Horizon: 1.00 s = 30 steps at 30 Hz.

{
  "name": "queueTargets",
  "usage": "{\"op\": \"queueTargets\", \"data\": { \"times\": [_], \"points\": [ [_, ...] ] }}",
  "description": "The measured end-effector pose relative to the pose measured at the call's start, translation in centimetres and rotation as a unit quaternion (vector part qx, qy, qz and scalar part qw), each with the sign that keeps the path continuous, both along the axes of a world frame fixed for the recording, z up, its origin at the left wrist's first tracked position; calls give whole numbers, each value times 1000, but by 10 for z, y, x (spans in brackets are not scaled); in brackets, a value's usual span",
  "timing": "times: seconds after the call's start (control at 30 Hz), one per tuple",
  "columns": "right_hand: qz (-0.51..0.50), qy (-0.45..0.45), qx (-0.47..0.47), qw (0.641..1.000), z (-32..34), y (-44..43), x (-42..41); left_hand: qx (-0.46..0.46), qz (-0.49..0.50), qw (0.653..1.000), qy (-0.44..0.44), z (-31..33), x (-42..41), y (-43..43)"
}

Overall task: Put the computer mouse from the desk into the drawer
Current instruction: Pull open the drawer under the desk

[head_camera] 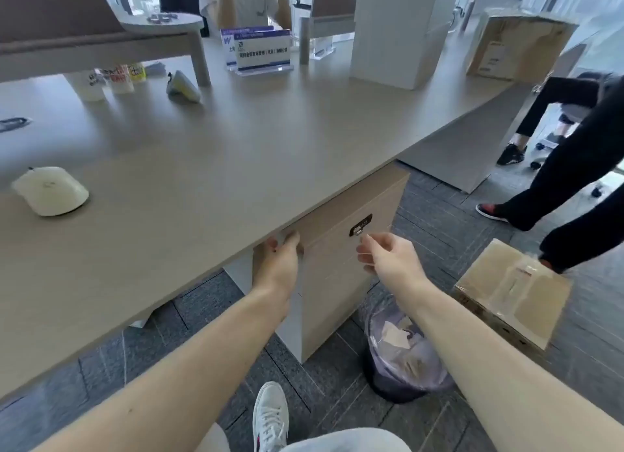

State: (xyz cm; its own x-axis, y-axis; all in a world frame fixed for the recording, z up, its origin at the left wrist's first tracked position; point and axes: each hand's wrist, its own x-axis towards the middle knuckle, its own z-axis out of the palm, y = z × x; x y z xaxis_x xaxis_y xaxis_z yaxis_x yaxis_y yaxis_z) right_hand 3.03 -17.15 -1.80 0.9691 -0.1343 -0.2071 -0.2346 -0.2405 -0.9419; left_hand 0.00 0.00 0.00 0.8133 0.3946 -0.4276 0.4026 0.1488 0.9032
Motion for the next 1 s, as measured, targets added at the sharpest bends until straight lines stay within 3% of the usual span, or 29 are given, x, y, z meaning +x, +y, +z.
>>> {"op": "queueTargets", "data": {
  "times": [0.17,0.37,0.57,1.0],
  "points": [
    [-79,91,97,988,-22,2,43,13,16,1000,-21,-14,24,-12],
    [-97,167,178,965,-41,1,80,116,57,991,-40,-37,36,-17],
    [-104,158,209,960,-57,4,100,118,87,988,-52,-45,43,-24],
    [-127,104,174,971,-63,0,86,113,100,987,-45,-42,42,-25]
  ]
}}
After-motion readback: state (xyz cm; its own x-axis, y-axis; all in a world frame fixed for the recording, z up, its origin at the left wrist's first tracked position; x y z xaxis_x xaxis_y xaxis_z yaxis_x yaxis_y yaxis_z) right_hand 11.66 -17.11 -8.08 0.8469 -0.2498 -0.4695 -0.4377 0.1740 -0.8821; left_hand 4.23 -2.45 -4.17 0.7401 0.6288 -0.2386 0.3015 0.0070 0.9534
